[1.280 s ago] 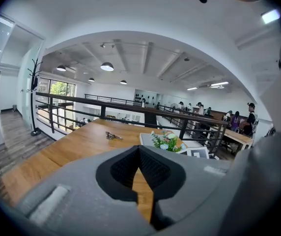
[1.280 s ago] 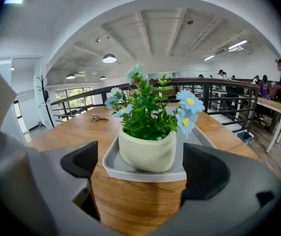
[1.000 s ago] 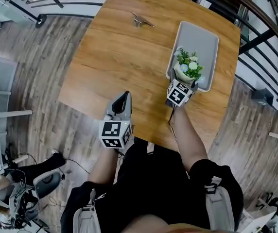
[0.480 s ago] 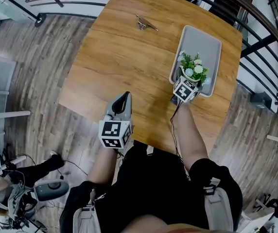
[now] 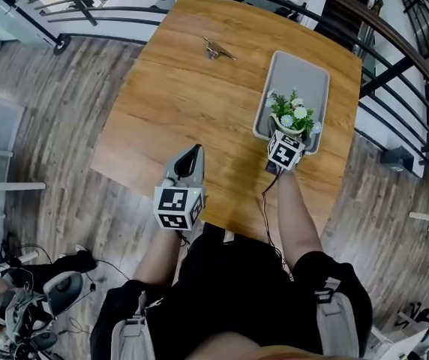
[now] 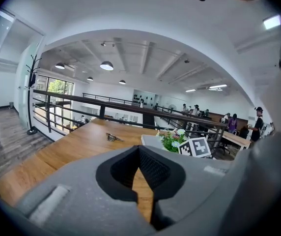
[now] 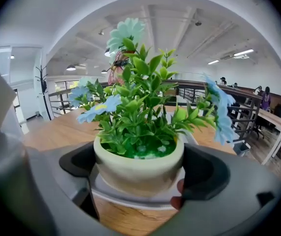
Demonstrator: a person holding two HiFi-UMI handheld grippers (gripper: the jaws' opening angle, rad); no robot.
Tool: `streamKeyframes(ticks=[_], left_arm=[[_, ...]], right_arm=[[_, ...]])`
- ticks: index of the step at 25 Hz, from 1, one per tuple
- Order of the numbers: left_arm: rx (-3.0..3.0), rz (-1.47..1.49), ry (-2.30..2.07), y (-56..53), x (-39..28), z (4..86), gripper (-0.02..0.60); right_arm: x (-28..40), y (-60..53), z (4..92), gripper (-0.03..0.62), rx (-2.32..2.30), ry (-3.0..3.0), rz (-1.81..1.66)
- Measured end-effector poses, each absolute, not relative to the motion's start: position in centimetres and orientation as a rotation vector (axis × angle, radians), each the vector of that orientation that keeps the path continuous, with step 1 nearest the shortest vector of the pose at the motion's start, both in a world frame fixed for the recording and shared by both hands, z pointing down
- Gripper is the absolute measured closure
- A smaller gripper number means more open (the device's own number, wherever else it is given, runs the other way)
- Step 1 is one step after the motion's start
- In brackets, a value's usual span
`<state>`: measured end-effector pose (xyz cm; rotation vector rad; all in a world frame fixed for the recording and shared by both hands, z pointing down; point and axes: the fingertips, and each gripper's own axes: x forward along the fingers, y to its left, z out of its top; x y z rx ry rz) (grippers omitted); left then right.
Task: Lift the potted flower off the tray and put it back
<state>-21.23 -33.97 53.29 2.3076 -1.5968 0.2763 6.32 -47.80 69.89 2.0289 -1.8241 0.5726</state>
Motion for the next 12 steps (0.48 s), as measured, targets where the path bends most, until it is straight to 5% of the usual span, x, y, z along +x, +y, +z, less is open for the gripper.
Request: streamKeyframes(ticks=[12], left_arm=[[2.439, 0.188, -1.566, -32.6, -16.5, 48.2, 0.569]], right_arm=[[7.1, -43.5, 55.3, 0.048, 2.063, -2.095, 0.324]])
